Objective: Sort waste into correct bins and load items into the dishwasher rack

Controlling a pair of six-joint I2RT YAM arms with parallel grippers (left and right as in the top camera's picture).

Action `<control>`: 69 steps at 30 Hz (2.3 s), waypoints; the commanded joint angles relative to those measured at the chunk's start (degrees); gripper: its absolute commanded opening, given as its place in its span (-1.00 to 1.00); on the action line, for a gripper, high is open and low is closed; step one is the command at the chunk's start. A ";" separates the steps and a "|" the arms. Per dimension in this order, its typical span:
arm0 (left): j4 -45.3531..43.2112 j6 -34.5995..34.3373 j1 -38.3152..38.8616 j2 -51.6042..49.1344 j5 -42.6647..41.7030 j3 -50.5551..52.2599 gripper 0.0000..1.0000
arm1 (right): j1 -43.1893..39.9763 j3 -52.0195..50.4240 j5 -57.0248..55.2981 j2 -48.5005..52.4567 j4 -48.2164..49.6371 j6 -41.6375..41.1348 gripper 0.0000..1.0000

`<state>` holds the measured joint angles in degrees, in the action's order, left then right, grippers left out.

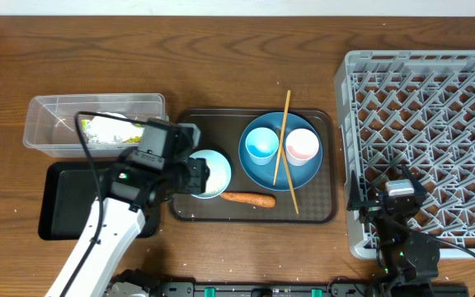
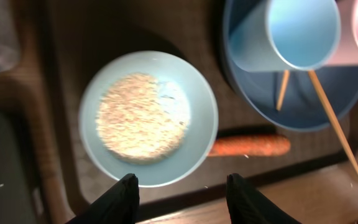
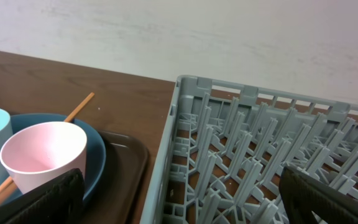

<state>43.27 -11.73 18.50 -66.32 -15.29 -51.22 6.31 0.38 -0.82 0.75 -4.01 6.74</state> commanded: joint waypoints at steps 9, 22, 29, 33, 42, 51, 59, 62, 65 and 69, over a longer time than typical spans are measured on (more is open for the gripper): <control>-4.72 -1.62 10.08 -11.41 6.45 0.37 -0.03 | -0.37 -0.07 0.22 -0.04 -0.24 0.63 0.99; -12.17 -3.45 12.50 -25.66 7.41 0.37 -0.03 | -0.39 -0.07 0.22 -0.04 -0.24 0.63 0.98; -14.27 -3.43 12.50 -29.29 7.43 0.37 -0.28 | -0.39 -0.07 0.22 -0.04 -0.24 0.63 0.99; -14.27 -3.43 12.50 -29.49 7.41 0.37 -0.60 | -0.37 -0.07 0.22 -0.04 -0.24 0.63 0.98; -14.03 -3.41 12.44 -29.18 7.43 0.15 -0.88 | -0.37 -0.07 0.22 -0.04 -0.24 0.63 0.98; -12.00 -3.41 12.44 -24.30 7.43 -1.42 -0.87 | -0.37 -0.07 0.22 -0.04 -0.24 0.63 0.99; -8.83 -2.03 11.80 -14.82 7.41 -1.42 -0.87 | -0.39 -0.07 0.22 -0.04 -0.24 0.63 0.98; -7.74 -2.10 10.34 -10.73 7.34 -1.42 -0.88 | -0.39 -0.07 0.22 -0.04 -0.24 0.63 0.99; -6.05 -2.08 7.65 -6.45 6.84 -1.42 -0.87 | -0.37 -0.07 0.22 -0.04 -0.24 0.63 0.98; -4.61 -0.48 2.08 -1.09 2.71 -1.42 -0.88 | -0.39 -0.07 0.22 -0.04 -0.24 0.63 0.99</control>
<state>38.20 -14.52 23.86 -70.67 -9.41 -51.96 6.31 0.38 -0.82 0.75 -4.01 6.74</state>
